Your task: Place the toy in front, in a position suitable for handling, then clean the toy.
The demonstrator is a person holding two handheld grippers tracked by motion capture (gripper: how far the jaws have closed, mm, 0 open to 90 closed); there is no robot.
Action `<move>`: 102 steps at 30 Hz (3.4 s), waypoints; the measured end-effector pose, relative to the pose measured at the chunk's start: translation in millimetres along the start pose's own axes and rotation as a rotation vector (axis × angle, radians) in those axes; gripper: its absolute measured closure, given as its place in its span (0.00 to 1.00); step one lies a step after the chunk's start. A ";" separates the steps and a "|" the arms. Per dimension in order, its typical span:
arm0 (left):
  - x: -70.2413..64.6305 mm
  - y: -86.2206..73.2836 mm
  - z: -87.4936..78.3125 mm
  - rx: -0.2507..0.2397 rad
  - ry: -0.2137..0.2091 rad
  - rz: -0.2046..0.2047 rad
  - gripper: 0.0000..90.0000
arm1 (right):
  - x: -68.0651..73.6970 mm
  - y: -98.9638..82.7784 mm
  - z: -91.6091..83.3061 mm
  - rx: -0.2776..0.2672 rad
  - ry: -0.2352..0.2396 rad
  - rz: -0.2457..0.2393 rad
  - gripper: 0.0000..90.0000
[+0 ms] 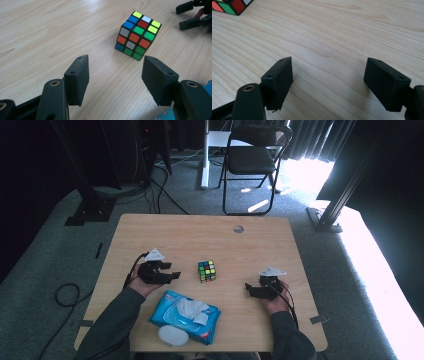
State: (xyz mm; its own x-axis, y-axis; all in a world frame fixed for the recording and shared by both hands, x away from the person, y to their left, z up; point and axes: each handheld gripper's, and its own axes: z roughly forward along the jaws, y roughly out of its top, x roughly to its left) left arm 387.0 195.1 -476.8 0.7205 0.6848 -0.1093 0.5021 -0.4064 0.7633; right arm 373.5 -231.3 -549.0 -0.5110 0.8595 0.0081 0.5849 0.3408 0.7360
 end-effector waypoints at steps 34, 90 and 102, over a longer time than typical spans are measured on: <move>-46.7 -4.2 -32.0 -0.043 -0.143 0.071 0.45 | -0.1 0.0 -0.1 0.001 0.009 -0.008 0.25; -94.2 -14.3 -29.0 0.052 -0.305 0.252 0.99 | -0.2 0.0 0.0 0.000 0.011 -0.009 0.25; -79.7 -11.7 -42.4 -0.018 -0.252 0.198 0.99 | -0.2 0.0 0.0 0.001 0.010 -0.009 0.25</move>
State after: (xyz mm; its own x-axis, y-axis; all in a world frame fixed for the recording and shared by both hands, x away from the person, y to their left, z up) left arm 303.4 171.0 -449.9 0.9004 0.4208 -0.1102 0.3334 -0.5049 0.7962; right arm 373.6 -231.4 -549.0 -0.5228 0.8524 0.0085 0.5806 0.3488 0.7357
